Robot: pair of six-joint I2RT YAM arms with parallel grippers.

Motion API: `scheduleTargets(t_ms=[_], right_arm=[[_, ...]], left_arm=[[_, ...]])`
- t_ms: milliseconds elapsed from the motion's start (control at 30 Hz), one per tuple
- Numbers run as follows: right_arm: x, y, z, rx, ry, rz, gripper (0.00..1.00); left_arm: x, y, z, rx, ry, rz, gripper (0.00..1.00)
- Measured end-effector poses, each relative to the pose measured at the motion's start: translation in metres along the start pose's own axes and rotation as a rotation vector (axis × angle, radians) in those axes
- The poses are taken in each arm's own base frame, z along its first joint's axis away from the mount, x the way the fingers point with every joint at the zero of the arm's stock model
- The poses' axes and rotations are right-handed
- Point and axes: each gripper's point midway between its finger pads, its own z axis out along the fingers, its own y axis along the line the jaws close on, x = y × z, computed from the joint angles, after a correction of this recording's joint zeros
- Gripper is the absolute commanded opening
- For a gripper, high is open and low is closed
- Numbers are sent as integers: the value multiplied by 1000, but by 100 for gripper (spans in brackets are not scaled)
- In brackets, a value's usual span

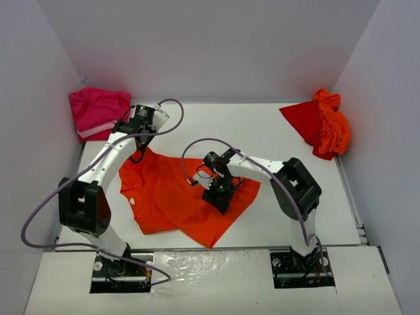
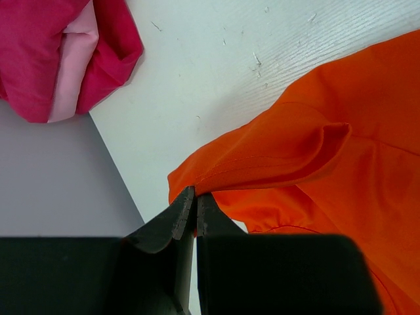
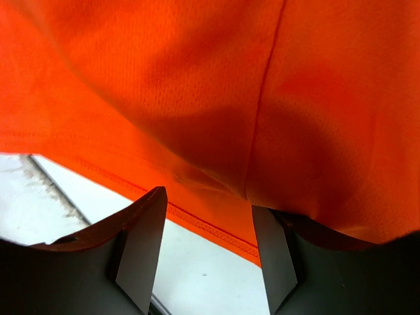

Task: Fold and stack the t-shirts
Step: Flatten out the tshirt

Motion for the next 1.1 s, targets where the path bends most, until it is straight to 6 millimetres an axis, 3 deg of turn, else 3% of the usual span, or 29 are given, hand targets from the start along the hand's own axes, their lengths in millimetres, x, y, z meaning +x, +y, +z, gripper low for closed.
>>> scheduleTargets(t_ms=[267, 667, 900, 1100], right_arm=[[-11, -10, -2, 119, -9, -1, 53], [-18, -13, -26, 209, -71, -11, 54], [-16, -16, -19, 218, -63, 0, 53], [-13, -22, -1, 213, -20, 10, 52]], left_arm=[[9, -4, 0, 3, 15, 5, 0], [11, -5, 2, 4, 18, 7, 0], [10, -5, 2, 3, 17, 7, 0], [11, -3, 1, -4, 20, 11, 0]])
